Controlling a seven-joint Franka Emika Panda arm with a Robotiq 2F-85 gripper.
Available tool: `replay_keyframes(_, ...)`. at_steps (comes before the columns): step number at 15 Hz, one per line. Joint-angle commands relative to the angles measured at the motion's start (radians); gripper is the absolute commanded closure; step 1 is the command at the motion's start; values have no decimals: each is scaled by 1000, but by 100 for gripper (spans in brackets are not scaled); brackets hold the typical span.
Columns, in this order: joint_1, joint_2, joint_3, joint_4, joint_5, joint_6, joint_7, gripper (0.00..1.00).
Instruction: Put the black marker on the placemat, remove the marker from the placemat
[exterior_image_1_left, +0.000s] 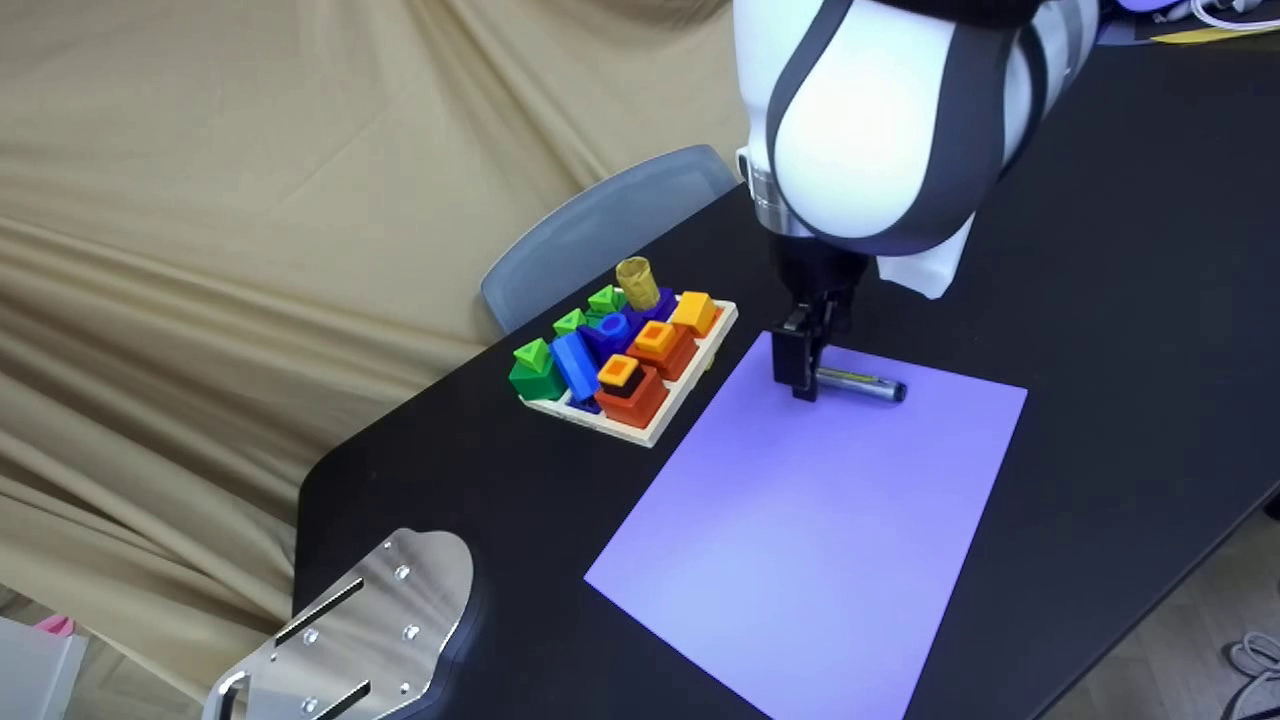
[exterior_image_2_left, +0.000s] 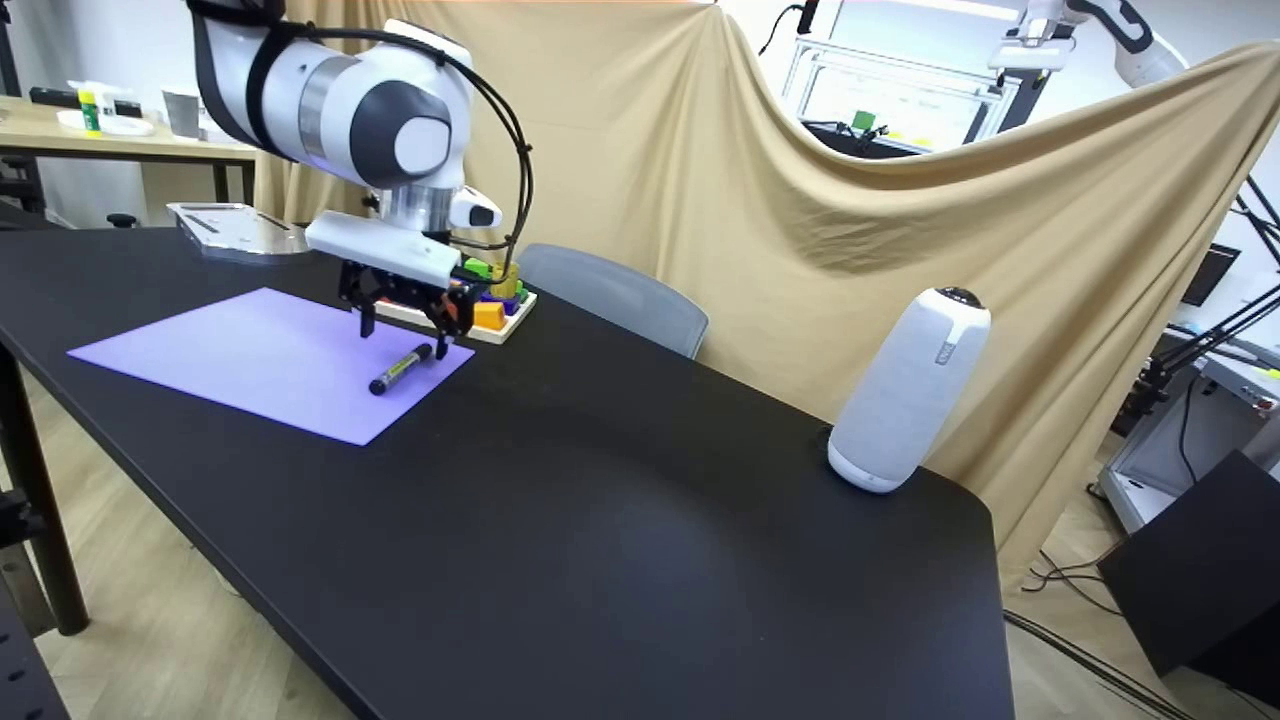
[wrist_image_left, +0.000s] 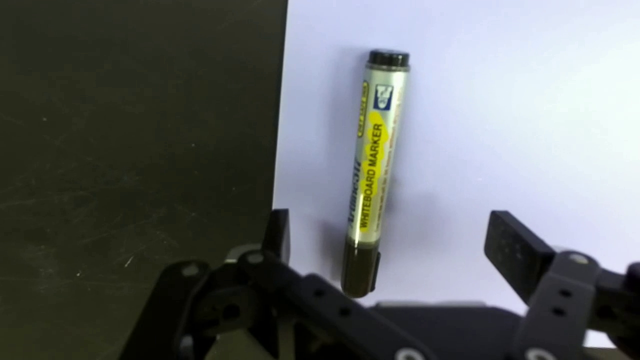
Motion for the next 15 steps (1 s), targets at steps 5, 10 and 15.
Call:
replay_keyframes(5, 8, 48, -14, 44, -15, -3, 2, 47)
replay_keyframes(10, 4, 51, -13, 49, -13, -2, -1, 81)
replay_keyframes(15, -2, 31, -34, 50, -9, 4, 15, 95)
